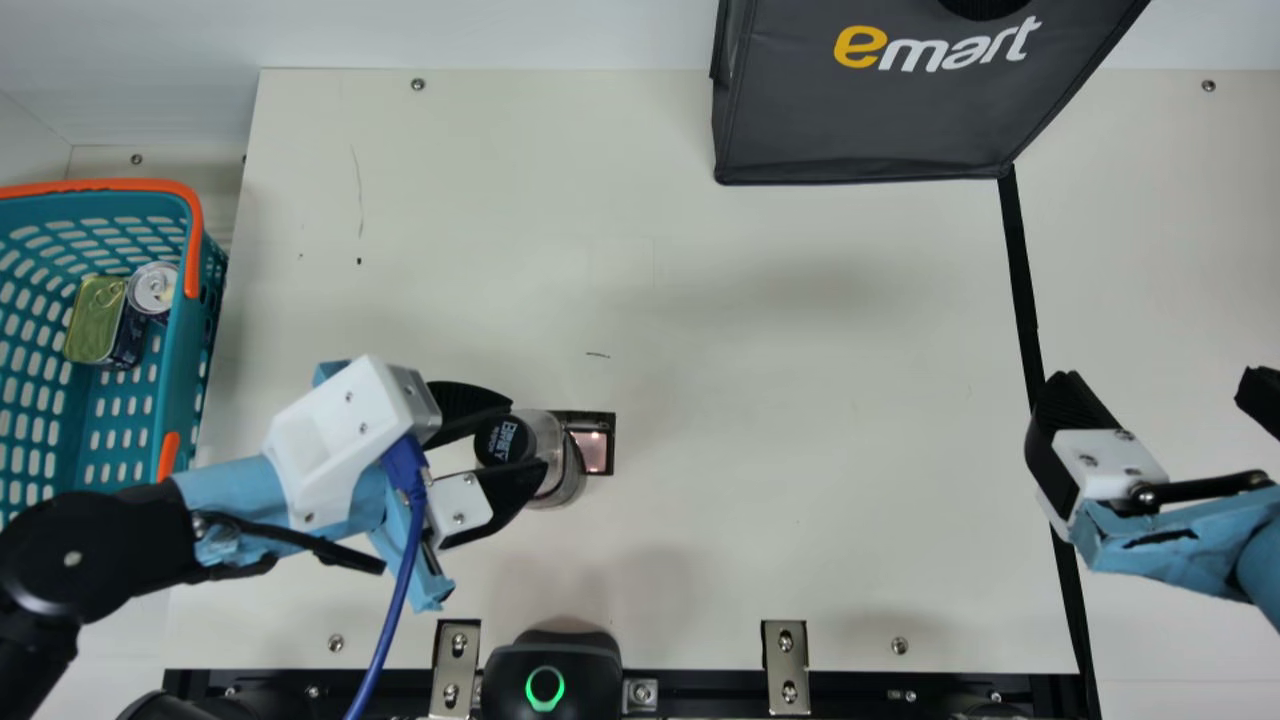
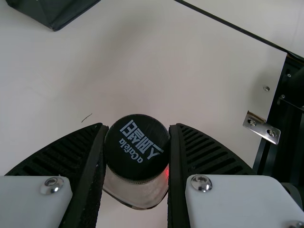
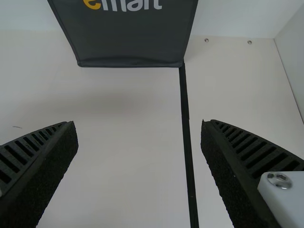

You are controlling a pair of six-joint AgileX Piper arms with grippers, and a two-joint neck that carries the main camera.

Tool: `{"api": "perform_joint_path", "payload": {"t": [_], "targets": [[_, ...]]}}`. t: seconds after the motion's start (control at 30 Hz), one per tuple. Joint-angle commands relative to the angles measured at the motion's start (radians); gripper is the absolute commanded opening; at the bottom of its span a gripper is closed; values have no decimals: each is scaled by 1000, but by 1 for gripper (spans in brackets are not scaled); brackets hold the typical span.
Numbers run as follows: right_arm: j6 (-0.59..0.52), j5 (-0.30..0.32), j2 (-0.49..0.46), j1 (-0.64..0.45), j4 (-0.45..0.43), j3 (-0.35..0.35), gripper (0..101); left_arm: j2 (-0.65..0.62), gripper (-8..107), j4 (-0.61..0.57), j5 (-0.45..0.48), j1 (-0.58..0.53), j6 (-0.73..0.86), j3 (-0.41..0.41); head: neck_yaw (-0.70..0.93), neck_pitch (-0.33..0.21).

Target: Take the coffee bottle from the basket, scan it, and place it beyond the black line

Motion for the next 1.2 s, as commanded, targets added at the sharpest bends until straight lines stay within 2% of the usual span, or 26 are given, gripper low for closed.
{"api": "perform_joint_path", "payload": {"t": [0.0,0.5,0.83,1.17], "targets": [[0,0,0,0,0,0,91,6,10,-3,-3,-4,9,-1,2,-26],[0,0,0,0,0,0,91,64,10,-51,5,-6,147,-2,2,-26],[0,0,0,0,0,0,91,82,10,-60,77,60,229,-13,2,-26],[0,-1,0,0,0,0,91,80,10,-43,151,110,232,-60,2,-26]]}}
